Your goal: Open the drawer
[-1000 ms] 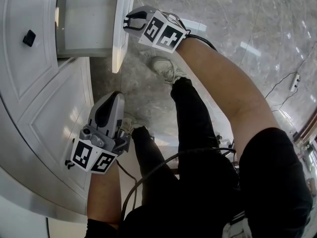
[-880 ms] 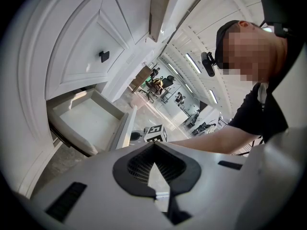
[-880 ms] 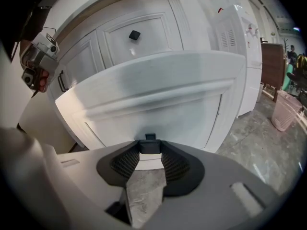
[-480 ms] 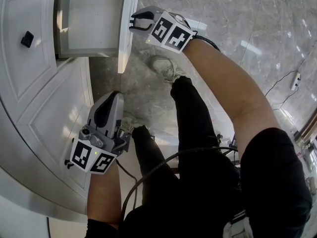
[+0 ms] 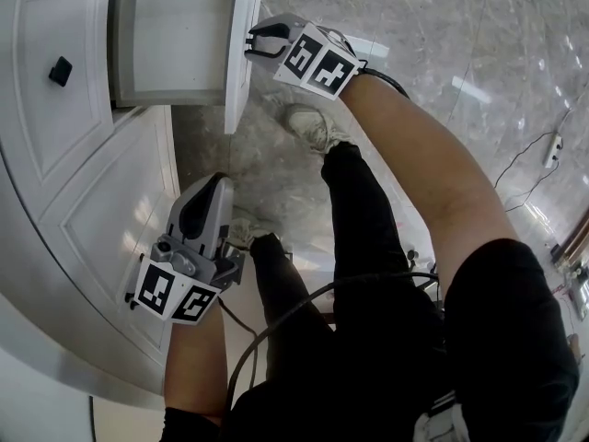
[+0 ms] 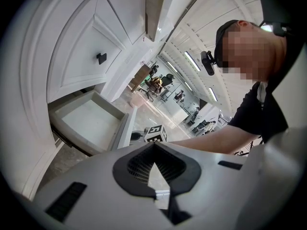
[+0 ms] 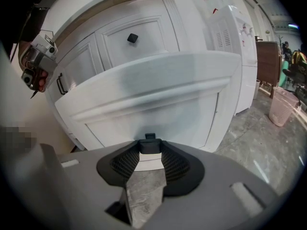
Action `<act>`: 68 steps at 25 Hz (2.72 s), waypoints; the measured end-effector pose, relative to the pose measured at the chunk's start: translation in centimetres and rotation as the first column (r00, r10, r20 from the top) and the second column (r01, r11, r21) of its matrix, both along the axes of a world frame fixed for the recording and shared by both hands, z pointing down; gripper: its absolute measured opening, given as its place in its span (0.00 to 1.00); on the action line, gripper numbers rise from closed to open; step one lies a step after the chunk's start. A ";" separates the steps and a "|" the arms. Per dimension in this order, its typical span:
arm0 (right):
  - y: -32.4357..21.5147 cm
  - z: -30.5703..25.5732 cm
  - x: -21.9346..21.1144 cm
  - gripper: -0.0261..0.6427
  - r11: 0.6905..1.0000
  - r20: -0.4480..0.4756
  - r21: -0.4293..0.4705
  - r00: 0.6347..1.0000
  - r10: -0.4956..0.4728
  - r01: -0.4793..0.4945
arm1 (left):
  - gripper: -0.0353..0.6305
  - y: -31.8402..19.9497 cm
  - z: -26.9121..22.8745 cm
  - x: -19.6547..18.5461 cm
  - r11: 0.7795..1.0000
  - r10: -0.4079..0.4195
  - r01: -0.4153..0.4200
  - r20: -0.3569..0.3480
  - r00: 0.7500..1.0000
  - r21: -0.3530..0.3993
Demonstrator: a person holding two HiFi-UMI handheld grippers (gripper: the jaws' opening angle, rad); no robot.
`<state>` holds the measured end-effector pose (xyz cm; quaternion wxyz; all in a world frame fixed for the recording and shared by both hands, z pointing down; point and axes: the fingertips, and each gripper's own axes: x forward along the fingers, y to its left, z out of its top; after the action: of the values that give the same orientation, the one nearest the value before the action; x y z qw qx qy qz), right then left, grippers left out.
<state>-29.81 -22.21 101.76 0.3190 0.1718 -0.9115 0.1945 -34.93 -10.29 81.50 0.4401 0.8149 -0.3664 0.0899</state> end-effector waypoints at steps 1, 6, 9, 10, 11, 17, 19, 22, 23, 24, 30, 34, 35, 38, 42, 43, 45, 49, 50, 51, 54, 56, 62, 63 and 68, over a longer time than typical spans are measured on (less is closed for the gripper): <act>0.0 0.0 0.1 0.25 1.000 0.001 0.001 1.000 0.002 -0.002 | 0.05 -0.1 0.0 0.0 1.000 0.000 0.000 -0.001 1.000 0.002; -0.1 0.0 0.0 0.25 1.000 0.014 0.003 1.000 0.016 -0.016 | 0.05 -0.4 -0.1 0.4 1.000 0.001 -0.001 -0.009 1.000 0.012; -0.1 0.1 0.1 0.25 1.000 0.015 -0.007 1.000 0.025 -0.025 | 0.05 0.0 0.1 0.5 1.000 0.006 -0.006 -0.010 1.000 -0.002; -0.1 0.1 0.0 0.25 0.999 0.016 -0.017 0.999 0.028 -0.028 | 0.05 0.1 0.0 0.6 1.000 0.007 -0.007 -0.010 1.000 -0.004; -0.1 0.1 0.0 0.25 0.999 0.017 -0.032 0.999 0.030 -0.029 | 0.05 0.1 -0.3 0.6 1.000 0.009 -0.009 -0.009 1.000 -0.004; 0.8 -1.1 1.8 0.33 0.997 -0.058 -0.065 0.998 0.037 -0.041 | 0.05 -0.3 -3.3 0.4 0.999 0.036 -0.036 0.000 0.999 0.013; 1.2 -2.7 3.1 0.33 0.994 -0.059 -0.066 0.995 0.080 -0.084 | 0.05 -0.6 -5.0 0.3 0.999 0.044 -0.044 0.003 0.999 0.024; 1.6 -5.7 5.0 0.33 0.985 -0.042 -0.079 0.987 0.152 -0.155 | 0.05 -1.4 -8.0 0.0 0.997 0.055 -0.056 0.011 0.998 0.050; 1.9 -6.8 5.6 0.33 0.979 -0.033 -0.094 0.984 0.176 -0.178 | 0.05 -1.6 -9.1 -0.1 0.997 0.057 -0.057 0.012 0.998 0.056; 2.3 -8.0 6.1 0.33 0.974 -0.020 -0.113 0.980 0.198 -0.199 | 0.05 -1.8 -10.3 -0.2 0.997 0.056 -0.056 0.011 0.998 0.060; 2.0 -18.0 7.9 0.16 0.958 0.040 -0.128 0.964 0.264 -0.257 | 0.05 -3.8 -19.2 -0.9 0.992 0.038 -0.039 0.012 0.999 0.117; -0.4 -25.8 7.9 0.04 0.953 0.089 -0.089 0.951 0.296 -0.288 | 0.05 -5.8 -26.0 -1.4 0.984 0.018 -0.019 0.010 1.000 0.176; -0.4 -27.6 7.7 0.04 0.953 0.094 -0.092 0.950 0.296 -0.288 | 0.05 -6.0 -27.7 -1.7 0.983 0.012 -0.014 0.008 1.000 0.183; -0.1 -32.4 6.4 0.04 0.955 0.105 -0.114 0.953 0.284 -0.272 | 0.05 -6.3 -33.0 -2.9 0.976 -0.002 0.002 0.003 1.000 0.216; -0.2 -38.2 3.8 0.04 0.969 0.136 -0.105 0.962 0.235 -0.222 | 0.05 -6.3 -38.7 -5.7 0.964 -0.040 0.031 0.030 0.999 0.265; -0.6 -39.5 3.4 0.04 0.972 0.146 -0.098 0.963 0.228 -0.215 | 0.05 -6.5 -39.9 -6.4 0.961 -0.059 0.047 0.036 0.998 0.273; -1.9 -42.3 2.7 0.04 0.975 0.164 -0.085 0.962 0.217 -0.205 | 0.05 -6.8 -42.2 -8.0 0.950 -0.105 0.089 0.037 0.994 0.300; -3.8 -48.0 1.7 0.04 0.982 0.188 -0.060 0.964 0.186 -0.177 | 0.05 -6.3 -46.2 -11.7 0.920 -0.191 0.163 0.043 0.981 0.357; -4.1 -49.3 1.3 0.04 0.985 0.187 -0.049 0.967 0.173 -0.166 | 0.05 -6.1 -47.1 -12.9 0.912 -0.219 0.188 0.044 0.975 0.363; -4.5 -50.7 0.8 0.04 0.988 0.184 -0.037 0.970 0.157 -0.153 | 0.05 -5.9 -48.1 -14.1 0.903 -0.253 0.221 0.041 0.967 0.368; -6.3 -54.4 -1.2 0.04 0.997 0.173 -0.009 0.982 0.077 -0.077 | 0.05 -4.7 -50.5 -18.0 0.852 -0.393 0.351 0.030 0.919 0.389; -7.8 -56.3 -2.8 0.04 1.000 0.168 0.010 0.986 0.007 -0.009 | 0.05 -3.5 -52.0 -20.2 0.802 -0.488 0.427 0.047 0.871 0.417; -9.5 -60.1 -7.0 0.04 0.991 0.149 0.048 0.980 -0.131 0.125 | 0.05 1.6 -54.2 -24.9 0.659 -0.685 0.588 0.053 0.726 0.469; -9.6 -60.7 -7.8 0.04 0.988 0.146 0.057 0.977 -0.153 0.146 | 0.05 2.6 -54.6 -25.5 0.633 -0.712 0.611 0.047 0.701 0.475; -8.2 -63.7 -12.8 0.04 0.966 0.145 0.091 0.957 -0.253 0.242 | 0.05 8.4 -56.2 -29.2 0.508 -0.814 0.700 0.013 0.581 0.502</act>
<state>-42.59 -30.44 38.04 0.2626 0.0521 -0.9543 0.1328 -64.11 -1.85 25.31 0.1862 0.6281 -0.7490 -0.0988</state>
